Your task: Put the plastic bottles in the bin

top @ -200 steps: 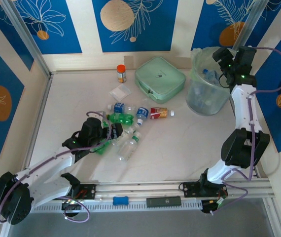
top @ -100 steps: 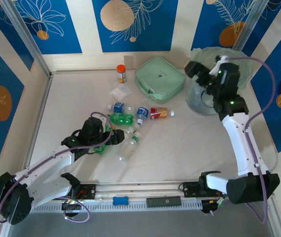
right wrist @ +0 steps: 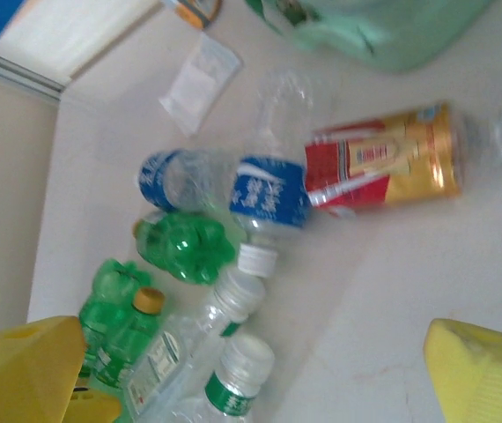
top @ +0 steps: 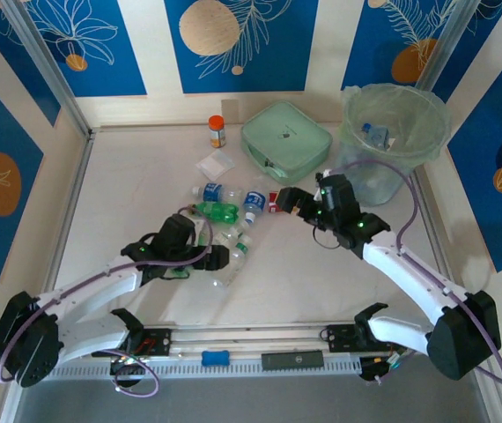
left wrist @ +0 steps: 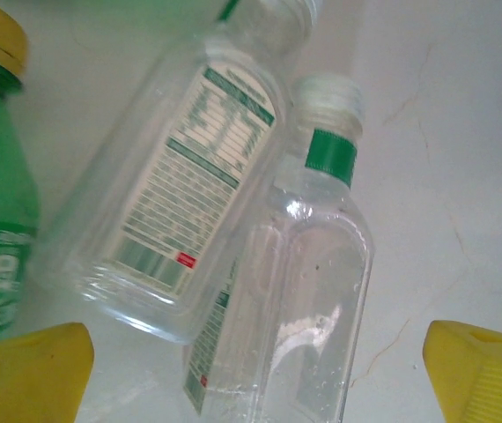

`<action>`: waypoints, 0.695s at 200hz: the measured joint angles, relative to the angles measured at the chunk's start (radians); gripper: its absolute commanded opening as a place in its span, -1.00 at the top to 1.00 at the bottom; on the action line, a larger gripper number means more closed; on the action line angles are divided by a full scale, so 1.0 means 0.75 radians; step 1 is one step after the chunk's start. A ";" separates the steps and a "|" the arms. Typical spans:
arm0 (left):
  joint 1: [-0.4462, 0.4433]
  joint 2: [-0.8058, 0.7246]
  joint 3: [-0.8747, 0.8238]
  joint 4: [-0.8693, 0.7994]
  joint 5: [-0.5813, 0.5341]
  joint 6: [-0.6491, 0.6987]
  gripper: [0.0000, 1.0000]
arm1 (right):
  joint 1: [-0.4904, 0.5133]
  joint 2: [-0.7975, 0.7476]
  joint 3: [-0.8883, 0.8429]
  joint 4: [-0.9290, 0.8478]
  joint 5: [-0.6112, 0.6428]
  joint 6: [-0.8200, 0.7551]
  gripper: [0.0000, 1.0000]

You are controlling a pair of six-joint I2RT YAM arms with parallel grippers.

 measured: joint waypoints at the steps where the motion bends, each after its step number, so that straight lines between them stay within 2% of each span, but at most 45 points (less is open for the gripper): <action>1: -0.003 0.003 0.000 0.001 -0.001 -0.001 -0.89 | 0.005 0.001 -0.006 0.002 0.005 0.007 -0.98; 22: -0.076 0.086 0.006 0.014 -0.022 -0.002 -0.86 | 0.042 0.008 -0.058 0.045 0.052 0.075 -0.98; 67: -0.212 0.296 0.128 -0.010 -0.126 0.004 -0.76 | 0.035 0.065 -0.063 0.115 0.104 0.115 -0.98; 93: -0.262 0.397 0.201 -0.032 -0.173 0.029 -0.66 | 0.021 0.095 -0.062 0.128 0.104 0.120 -0.98; 139: -0.318 0.502 0.270 -0.107 -0.248 0.049 -0.66 | -0.014 0.103 -0.063 0.138 0.102 0.142 -0.98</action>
